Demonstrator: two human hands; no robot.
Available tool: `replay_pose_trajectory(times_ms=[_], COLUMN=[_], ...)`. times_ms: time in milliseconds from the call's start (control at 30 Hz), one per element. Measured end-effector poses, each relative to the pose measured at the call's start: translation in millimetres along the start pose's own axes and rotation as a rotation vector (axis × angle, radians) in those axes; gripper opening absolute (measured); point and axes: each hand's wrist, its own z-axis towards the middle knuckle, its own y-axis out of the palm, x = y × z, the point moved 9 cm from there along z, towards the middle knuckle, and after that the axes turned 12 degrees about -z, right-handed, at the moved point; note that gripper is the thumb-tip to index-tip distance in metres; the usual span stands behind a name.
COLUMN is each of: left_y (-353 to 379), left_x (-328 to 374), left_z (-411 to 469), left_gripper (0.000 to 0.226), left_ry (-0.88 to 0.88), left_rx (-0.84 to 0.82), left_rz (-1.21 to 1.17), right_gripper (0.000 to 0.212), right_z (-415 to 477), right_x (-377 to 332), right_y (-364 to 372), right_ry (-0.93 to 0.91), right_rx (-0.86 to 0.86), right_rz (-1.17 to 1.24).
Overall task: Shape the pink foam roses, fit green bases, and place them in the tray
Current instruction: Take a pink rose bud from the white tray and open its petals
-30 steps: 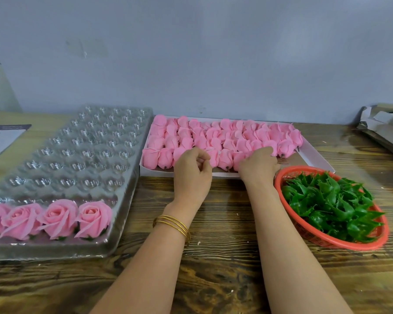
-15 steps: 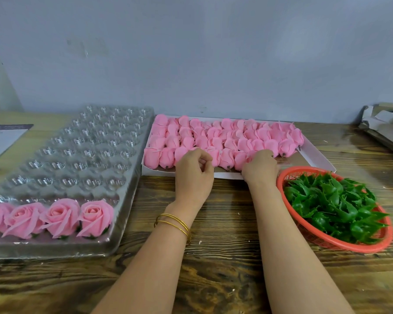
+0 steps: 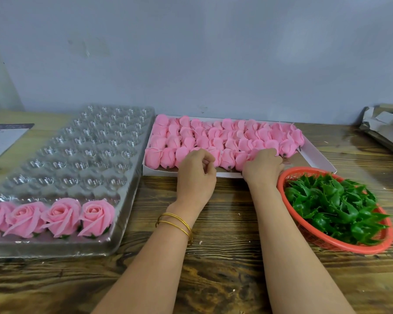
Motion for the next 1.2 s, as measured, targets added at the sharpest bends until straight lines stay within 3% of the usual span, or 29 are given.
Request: replay_pose_trajectory(times_ms=[367, 600, 767, 900, 967, 1033, 1100, 1200], left_y=[5.5, 2.0, -6.2, -7.6, -0.9, 6.2, 12.9, 18.8], left_x=[6.1, 5.6, 5.0, -5.1, -13.8, -17.5, -13.5, -7.8], left_z=[-2.1, -1.4, 0.5, 2.3, 2.5, 2.4, 2.5, 0.9], left_gripper=[0.011, 0.014, 0.015, 0.014, 0.022, 0.051, 0.073, 0.085], left_ry=[0.036, 0.036, 0.004, -0.134, -0.252, -0.349, -0.388, -0.416], left_rx=[-0.045, -0.019, 0.045, 0.077, 0.045, 0.006, -0.050, -0.112], left_rz=[0.054, 0.012, -0.086, -0.359, -0.518, -0.626, -0.746, -0.829], right_gripper=[0.052, 0.064, 0.062, 0.059, 0.058, 0.056, 0.054, 0.058], right_z=[6.2, -6.8, -15.7, -19.7, -23.1, -26.0, -27.9, -29.5], right_x=[-0.9, -14.6, -27.8, -36.1, -40.8, -43.7, -45.5, -47.3], right_y=[-5.5, -6.3, -4.0, 4.8, 10.6, 17.6, 24.4, 32.3], right_ry=[-0.111, -0.245, -0.344, -0.342, -0.346, -0.340, -0.321, -0.295], right_rx=[0.173, 0.178, 0.098, -0.057, -0.139, -0.220, -0.298, -0.404], right_rz=[0.140, 0.245, 0.408, 0.599, 0.687, 0.769, 0.857, 0.968])
